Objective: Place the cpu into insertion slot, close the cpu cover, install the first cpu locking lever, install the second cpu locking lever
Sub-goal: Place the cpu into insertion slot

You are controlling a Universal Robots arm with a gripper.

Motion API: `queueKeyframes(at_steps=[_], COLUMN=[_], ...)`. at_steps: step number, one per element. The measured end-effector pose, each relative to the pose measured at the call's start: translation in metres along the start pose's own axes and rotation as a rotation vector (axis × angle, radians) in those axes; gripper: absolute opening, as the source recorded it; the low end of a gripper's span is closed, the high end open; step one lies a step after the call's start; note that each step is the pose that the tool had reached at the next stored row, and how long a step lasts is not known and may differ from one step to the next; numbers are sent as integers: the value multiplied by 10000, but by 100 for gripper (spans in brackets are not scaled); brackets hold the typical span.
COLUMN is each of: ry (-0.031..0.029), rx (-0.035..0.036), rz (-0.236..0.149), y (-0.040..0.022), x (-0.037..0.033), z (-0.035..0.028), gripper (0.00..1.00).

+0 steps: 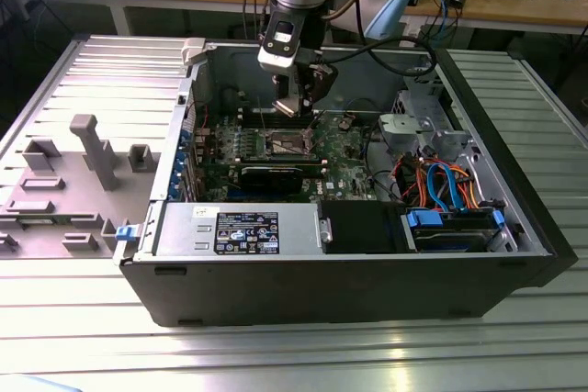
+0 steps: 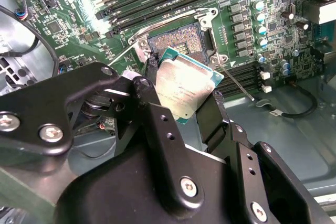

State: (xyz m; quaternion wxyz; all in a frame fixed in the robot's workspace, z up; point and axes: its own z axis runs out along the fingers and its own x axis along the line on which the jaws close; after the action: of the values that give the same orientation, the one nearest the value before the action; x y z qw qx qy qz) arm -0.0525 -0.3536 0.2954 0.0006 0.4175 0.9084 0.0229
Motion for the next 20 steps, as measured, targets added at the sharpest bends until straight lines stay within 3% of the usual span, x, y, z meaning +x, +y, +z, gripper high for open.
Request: queueKeyframes(at_steps=[20], ry=[-12], rx=[-4], rz=[280], y=[0], x=[0], z=[0], gripper=[55])
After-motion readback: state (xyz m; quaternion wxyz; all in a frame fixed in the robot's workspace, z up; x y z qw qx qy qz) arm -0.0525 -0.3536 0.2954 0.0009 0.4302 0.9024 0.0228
